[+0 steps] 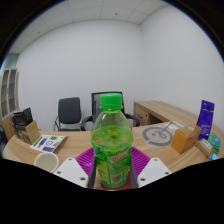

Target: Pour water

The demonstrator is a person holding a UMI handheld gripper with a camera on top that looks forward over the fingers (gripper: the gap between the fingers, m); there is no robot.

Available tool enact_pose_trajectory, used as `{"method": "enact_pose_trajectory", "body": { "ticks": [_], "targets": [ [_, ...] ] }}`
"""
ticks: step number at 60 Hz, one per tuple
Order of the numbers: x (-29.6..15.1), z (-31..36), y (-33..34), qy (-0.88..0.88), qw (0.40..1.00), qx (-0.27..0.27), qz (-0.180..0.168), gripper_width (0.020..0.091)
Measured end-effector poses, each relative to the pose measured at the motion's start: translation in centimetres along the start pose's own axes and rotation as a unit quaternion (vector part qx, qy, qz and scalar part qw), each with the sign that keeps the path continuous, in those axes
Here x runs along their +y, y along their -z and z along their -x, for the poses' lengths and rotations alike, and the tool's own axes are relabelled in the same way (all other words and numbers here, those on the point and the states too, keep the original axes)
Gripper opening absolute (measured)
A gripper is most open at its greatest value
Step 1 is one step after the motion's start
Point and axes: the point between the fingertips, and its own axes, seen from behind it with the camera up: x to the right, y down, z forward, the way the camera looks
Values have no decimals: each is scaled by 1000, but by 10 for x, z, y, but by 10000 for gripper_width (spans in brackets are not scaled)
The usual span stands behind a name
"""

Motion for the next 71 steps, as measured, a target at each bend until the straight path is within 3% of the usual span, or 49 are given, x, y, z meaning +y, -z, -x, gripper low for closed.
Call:
{"method": "enact_pose_trajectory", "body": {
  "ticks": [6,12,15,27,42,71],
  "targets": [
    [6,0,1,0,1000,1,22,567],
    [21,-3,11,-2,999,4,54,799],
    [30,-4,24,-8,998,7,69,860],
    [54,2,112,3,992,-13,122,837],
    [8,2,213,1,988,-33,152,825],
    [-72,-5,250,1,995,-33,91,816]
  ]
}}
